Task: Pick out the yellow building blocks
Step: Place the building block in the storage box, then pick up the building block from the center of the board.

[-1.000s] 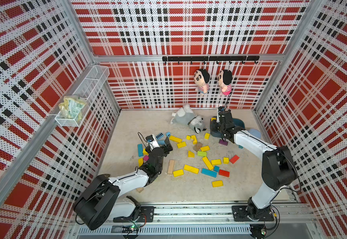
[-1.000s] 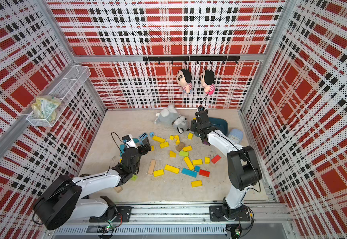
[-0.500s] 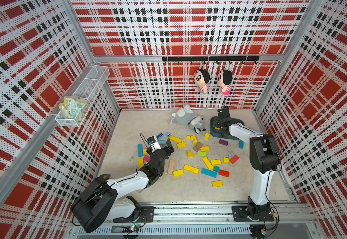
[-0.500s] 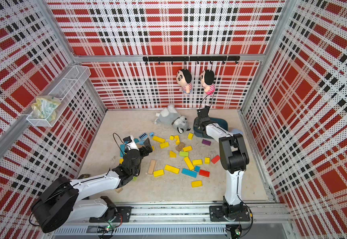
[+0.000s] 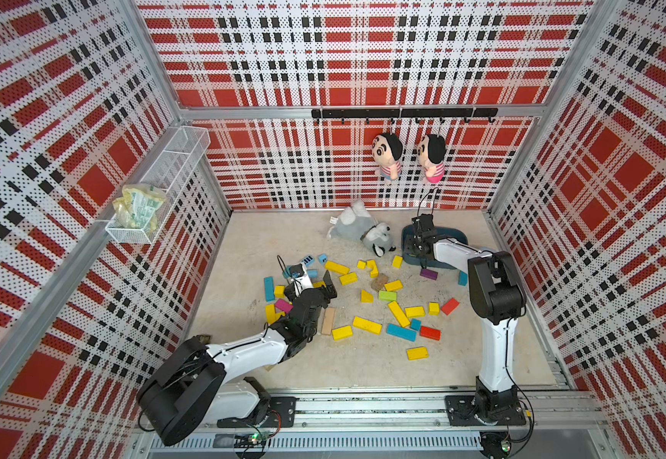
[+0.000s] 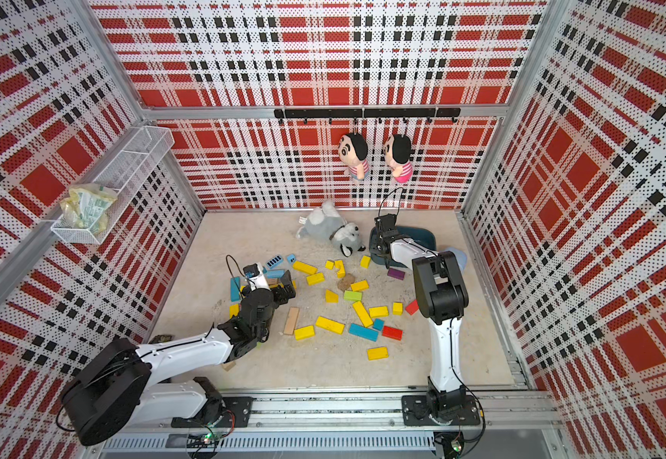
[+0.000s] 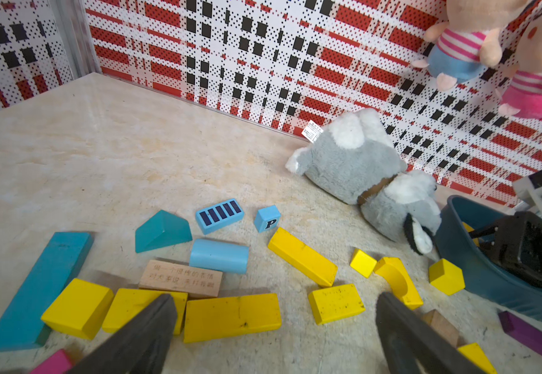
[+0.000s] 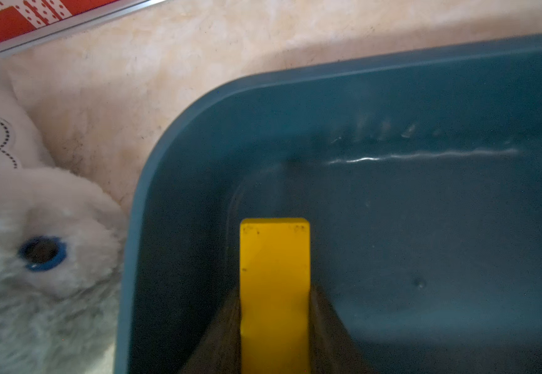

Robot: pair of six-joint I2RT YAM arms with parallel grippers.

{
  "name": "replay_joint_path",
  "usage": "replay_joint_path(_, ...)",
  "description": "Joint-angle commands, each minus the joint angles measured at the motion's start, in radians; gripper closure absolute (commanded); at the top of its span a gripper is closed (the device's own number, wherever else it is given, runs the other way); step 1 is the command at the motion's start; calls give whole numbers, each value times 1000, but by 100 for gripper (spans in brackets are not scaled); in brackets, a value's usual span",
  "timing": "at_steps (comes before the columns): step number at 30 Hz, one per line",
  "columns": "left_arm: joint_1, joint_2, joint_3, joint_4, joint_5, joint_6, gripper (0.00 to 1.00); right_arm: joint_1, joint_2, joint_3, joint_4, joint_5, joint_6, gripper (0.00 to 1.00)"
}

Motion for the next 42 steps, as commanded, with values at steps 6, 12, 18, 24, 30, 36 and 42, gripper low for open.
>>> replay_joint_path(6, -17, 78, 137, -112, 277, 325, 2, 14, 41, 73, -47, -54, -10, 63)
replay_joint_path(12, -43, 112, 185, -225, 414, 438, 2, 13, -17, 79, -63, -12, -29, 49)
replay_joint_path(18, -89, 118, 222, -423, 506, 614, 2, 11, -166, -30, 16, -4, -40, 45)
replay_joint_path(24, -143, 144, 244, -593, 470, 777, 1, 12, -361, -268, 200, 6, -48, 45)
replay_joint_path(30, -167, 189, 274, -714, 506, 840, 10, 14, -470, -400, 224, 30, -40, 46)
replay_joint_path(36, -162, 193, 276, -756, 572, 858, 16, 20, -535, -471, 228, 50, -15, 47)
replay_joint_path(42, -123, 200, 273, -803, 666, 873, 21, 25, -557, -486, 220, 60, -11, 48)
